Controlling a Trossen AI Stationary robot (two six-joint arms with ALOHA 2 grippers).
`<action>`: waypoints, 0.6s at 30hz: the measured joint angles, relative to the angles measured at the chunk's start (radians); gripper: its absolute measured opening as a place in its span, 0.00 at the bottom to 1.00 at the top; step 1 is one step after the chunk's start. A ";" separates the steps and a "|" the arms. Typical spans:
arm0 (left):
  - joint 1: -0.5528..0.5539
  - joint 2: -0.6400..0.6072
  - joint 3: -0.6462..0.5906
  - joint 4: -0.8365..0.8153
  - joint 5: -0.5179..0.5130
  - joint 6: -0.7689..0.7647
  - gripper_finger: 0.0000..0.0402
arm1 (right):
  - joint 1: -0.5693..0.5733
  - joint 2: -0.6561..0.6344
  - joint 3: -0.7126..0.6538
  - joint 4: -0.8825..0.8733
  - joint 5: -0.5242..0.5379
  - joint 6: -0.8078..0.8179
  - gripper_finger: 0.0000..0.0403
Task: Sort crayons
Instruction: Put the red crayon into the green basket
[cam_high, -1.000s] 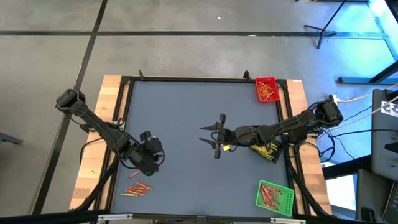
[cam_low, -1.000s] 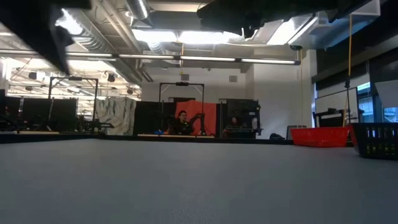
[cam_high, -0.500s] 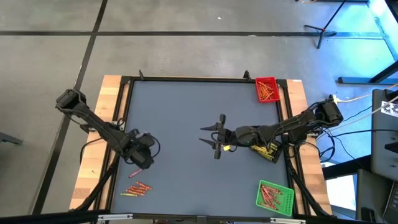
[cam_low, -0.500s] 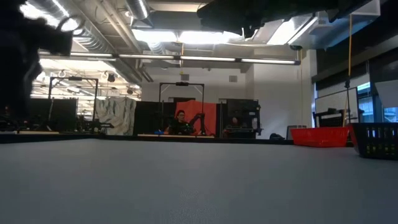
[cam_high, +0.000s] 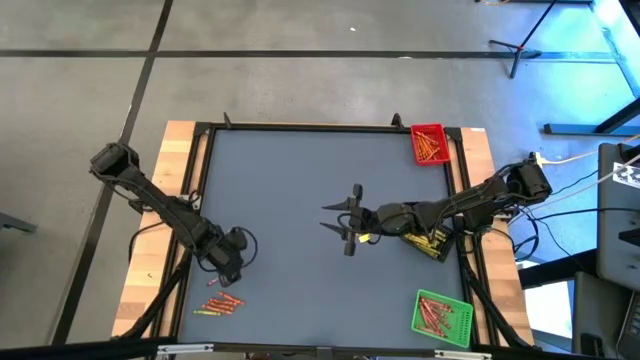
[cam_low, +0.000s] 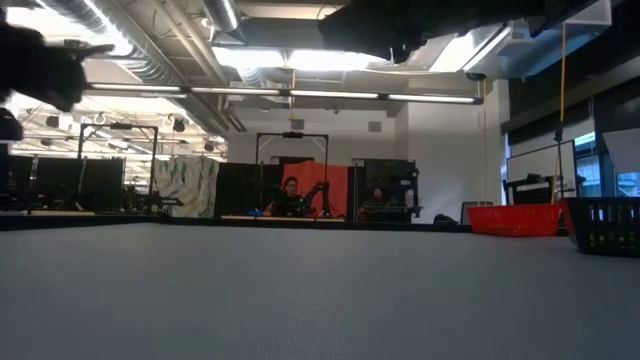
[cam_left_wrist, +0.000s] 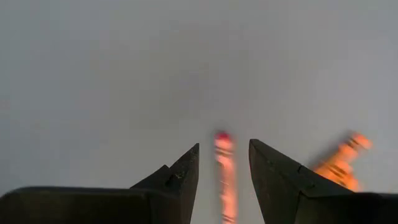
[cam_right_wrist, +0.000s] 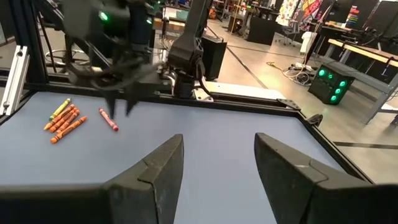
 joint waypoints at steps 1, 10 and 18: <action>-0.015 0.000 0.000 0.025 0.014 -0.003 0.31 | 0.000 0.000 0.000 -0.005 0.000 0.000 0.48; -0.090 0.102 0.000 0.069 0.008 -0.078 0.31 | 0.000 0.000 0.000 -0.016 0.000 0.000 0.48; -0.087 0.199 0.003 0.090 0.030 -0.022 0.29 | 0.000 0.000 0.000 -0.013 0.000 0.000 0.48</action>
